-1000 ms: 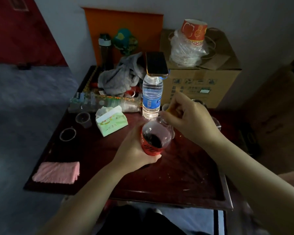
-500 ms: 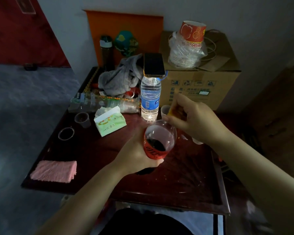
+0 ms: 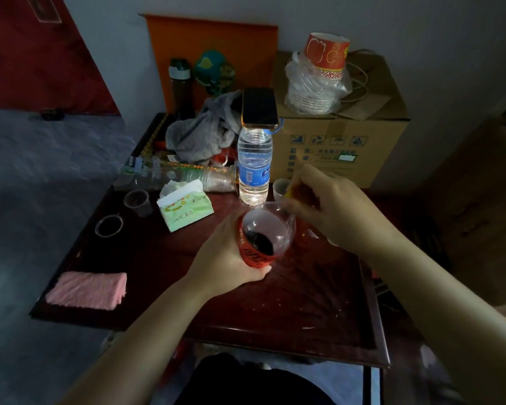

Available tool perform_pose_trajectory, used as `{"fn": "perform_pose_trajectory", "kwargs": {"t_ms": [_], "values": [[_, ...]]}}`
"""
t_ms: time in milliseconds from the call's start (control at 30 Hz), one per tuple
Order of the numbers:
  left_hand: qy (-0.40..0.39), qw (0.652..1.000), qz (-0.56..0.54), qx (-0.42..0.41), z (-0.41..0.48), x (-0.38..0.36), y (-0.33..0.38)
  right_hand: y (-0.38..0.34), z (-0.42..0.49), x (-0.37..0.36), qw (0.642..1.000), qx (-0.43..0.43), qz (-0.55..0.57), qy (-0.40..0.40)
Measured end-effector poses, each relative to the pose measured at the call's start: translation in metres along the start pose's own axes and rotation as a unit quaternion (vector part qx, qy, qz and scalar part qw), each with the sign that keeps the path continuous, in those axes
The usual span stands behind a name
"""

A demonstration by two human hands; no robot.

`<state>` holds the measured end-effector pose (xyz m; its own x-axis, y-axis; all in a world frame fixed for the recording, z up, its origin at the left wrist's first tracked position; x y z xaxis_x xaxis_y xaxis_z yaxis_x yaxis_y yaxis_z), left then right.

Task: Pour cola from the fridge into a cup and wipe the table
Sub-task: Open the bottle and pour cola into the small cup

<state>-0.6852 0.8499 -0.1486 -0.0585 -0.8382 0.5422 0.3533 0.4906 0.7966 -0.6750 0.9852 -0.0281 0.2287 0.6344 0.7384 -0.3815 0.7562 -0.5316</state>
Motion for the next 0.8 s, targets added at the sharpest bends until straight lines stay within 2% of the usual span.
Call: {"fn": "perform_pose_trajectory", "kwargs": {"t_ms": [67,167,333,400,500,633,800], "values": [[-0.003,1.0,0.0,0.009,-0.002,0.0,0.0,0.0,0.001,-0.002,0.999,0.027,0.019,-0.031],[-0.004,1.0,0.009,0.011,-0.002,0.0,0.001,0.002,0.001,0.0,0.998,0.029,0.03,-0.037],[0.01,1.0,0.007,0.013,-0.003,0.003,0.0,0.014,-0.001,0.011,0.996,-0.071,-0.034,0.052],[0.013,1.0,0.01,0.006,-0.003,0.005,0.001,0.017,-0.002,0.012,0.991,-0.099,-0.06,0.061],[0.013,1.0,0.012,0.001,-0.004,0.006,0.003,0.017,-0.001,0.007,0.993,-0.102,-0.043,0.029],[0.011,1.0,0.002,0.005,-0.004,0.008,0.001,0.009,0.001,0.004,0.998,-0.059,-0.024,0.001],[-0.006,1.0,0.015,0.004,-0.004,0.008,0.0,0.005,0.001,-0.001,0.994,-0.03,0.071,-0.08]]}}
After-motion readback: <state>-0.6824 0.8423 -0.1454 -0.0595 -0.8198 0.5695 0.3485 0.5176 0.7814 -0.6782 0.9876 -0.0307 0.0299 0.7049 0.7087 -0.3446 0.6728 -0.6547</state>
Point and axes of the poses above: each hand's wrist, its own z-axis towards the middle knuckle, its own x-axis out of the back of the hand, y = z × x, the point moved 10 cm from there along z, towards the middle knuckle, and after that the axes turned 10 degrees about y, right-handed, at the moved point
